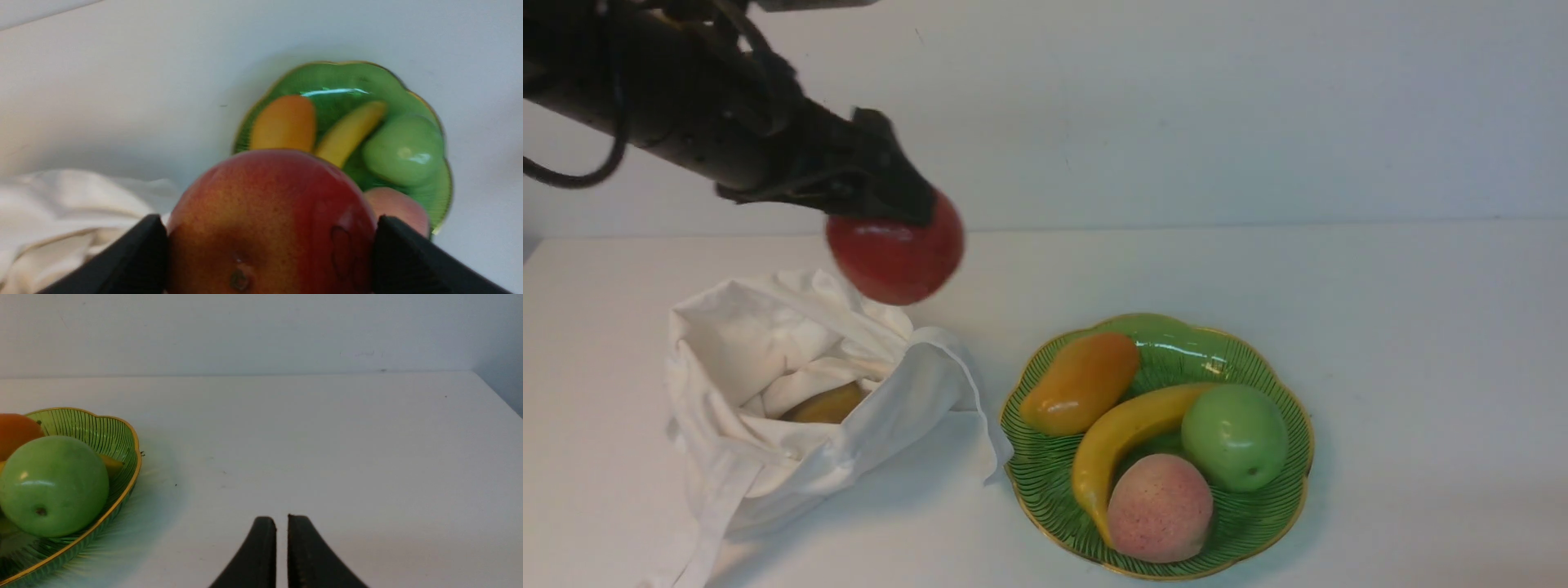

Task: Take the fruit out of the cloth bag on the white table and place them on a plate.
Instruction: 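Place the held apple onto the plate with the left gripper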

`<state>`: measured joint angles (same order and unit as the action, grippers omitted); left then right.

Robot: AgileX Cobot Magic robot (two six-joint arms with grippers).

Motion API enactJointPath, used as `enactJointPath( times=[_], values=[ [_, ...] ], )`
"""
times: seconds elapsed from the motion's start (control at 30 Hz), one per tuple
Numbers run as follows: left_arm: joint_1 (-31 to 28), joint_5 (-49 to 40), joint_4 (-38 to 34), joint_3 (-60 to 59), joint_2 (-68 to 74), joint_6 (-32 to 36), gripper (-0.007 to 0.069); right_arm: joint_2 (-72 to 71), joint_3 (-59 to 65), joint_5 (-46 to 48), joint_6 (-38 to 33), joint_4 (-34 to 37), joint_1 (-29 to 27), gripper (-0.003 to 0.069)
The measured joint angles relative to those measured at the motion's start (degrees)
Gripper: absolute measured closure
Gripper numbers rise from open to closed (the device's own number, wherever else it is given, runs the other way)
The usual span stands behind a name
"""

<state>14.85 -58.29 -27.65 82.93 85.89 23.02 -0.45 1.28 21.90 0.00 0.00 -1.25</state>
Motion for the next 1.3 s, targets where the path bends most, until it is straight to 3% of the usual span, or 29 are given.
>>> enactJointPath(
  times=[0.13,0.17,0.23,0.43,0.8,1.0,1.2,1.3],
  values=[
    [9.2,2.2,-1.1,0.0,1.9,2.2,0.0047,0.0,0.0,0.0,0.0,0.3,0.0,0.0622],
    [9.2,2.5,-1.2,0.0,2.1,2.2,0.0047,0.0,0.0,0.0,0.0,0.3,0.0,0.0622],
    [13.7,7.4,-1.4,0.0,4.6,2.6,0.0047,0.0,0.0,0.0,0.0,0.3,0.0,0.0622],
    [19.2,18.5,-1.6,0.0,14.5,1.2,0.0047,0.0,0.0,0.0,0.0,0.0,0.0,0.0622],
    [19.8,21.2,1.7,0.0,22.9,-2.5,0.0046,0.0,0.0,0.0,0.0,0.0,0.0,0.0622],
    [19.3,20.9,5.9,0.0,22.3,-4.6,-0.0055,0.0,0.0,0.0,0.0,0.0,0.0,0.0622],
    [18.7,20.3,6.3,0.0,17.6,-6.1,-0.0057,0.0,0.0,0.0,0.0,0.0,0.0,0.0622],
    [18.5,18.7,6.7,0.0,14.1,-6.6,-0.0018,0.0,0.0,0.0,0.0,0.3,0.0,0.0622]
  ],
)
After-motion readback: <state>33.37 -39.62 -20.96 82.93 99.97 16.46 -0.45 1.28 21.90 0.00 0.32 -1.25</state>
